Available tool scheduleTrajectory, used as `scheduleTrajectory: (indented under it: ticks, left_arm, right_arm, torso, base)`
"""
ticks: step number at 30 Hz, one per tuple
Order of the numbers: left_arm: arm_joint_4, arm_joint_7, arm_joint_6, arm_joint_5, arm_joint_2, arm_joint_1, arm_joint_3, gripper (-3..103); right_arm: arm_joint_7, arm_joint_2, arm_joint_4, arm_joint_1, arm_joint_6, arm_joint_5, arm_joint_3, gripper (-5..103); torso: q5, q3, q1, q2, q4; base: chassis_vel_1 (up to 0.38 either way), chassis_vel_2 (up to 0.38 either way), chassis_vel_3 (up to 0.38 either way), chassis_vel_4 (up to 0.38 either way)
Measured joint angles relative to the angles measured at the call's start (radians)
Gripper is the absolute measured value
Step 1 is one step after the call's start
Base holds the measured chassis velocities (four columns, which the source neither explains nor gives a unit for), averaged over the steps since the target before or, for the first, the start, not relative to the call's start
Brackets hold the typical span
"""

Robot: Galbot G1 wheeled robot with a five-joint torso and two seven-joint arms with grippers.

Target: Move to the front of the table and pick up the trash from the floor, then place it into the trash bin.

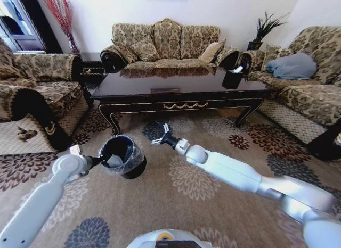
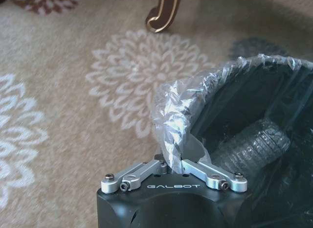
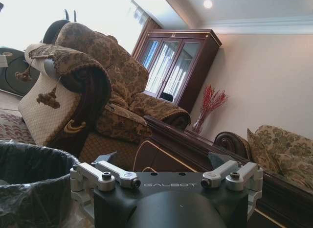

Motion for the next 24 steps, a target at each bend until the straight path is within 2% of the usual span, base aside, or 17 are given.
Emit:
scheduleTrajectory:
  ticks: [5,8,14,20,24]
  left_arm:
    - [0.077,0.019,-0.001,0.066,0.001,0.003,0.034,0]
    - [0.113,0.04,0.0,0.102,-0.025,0.005,0.061,0]
    - [0.144,0.046,0.0,0.122,-0.057,-0.023,0.095,0]
    - [0.165,0.05,0.0,0.134,-0.06,-0.037,0.105,0]
    - [0.176,0.075,0.0,0.166,-0.062,-0.04,0.105,0]
  right_arm:
    - [0.0,-0.028,0.018,-0.05,-0.002,-0.01,0.031,100]
    - [0.001,-0.035,0.02,-0.073,-0.002,-0.021,0.044,100]
    - [0.007,-0.035,0.007,-0.084,-0.002,-0.031,0.046,100]
    - [0.014,-0.038,0.01,-0.096,-0.003,-0.032,0.048,100]
    - [0.014,-0.043,0.01,-0.105,-0.003,-0.035,0.051,100]
  torso:
    - [0.0003,0.0,0.0,0.0,0.0003]
    - [0.0,0.0,0.0,0.0,0.0005]
    - [0.0001,0.0,0.0,0.0,0.0]
    - [0.0002,0.0,0.0,0.0,0.0003]
    - [0.0005,0.0,0.0,0.0,0.0002]
  base:
    - [0.0,0.0,0.0,0.0]
    - [0.0,0.0,0.0,0.0]
    - [0.0,0.0,0.0,0.0]
    - [0.0,0.0,0.0,0.0]
    - [0.0,0.0,0.0,0.0]
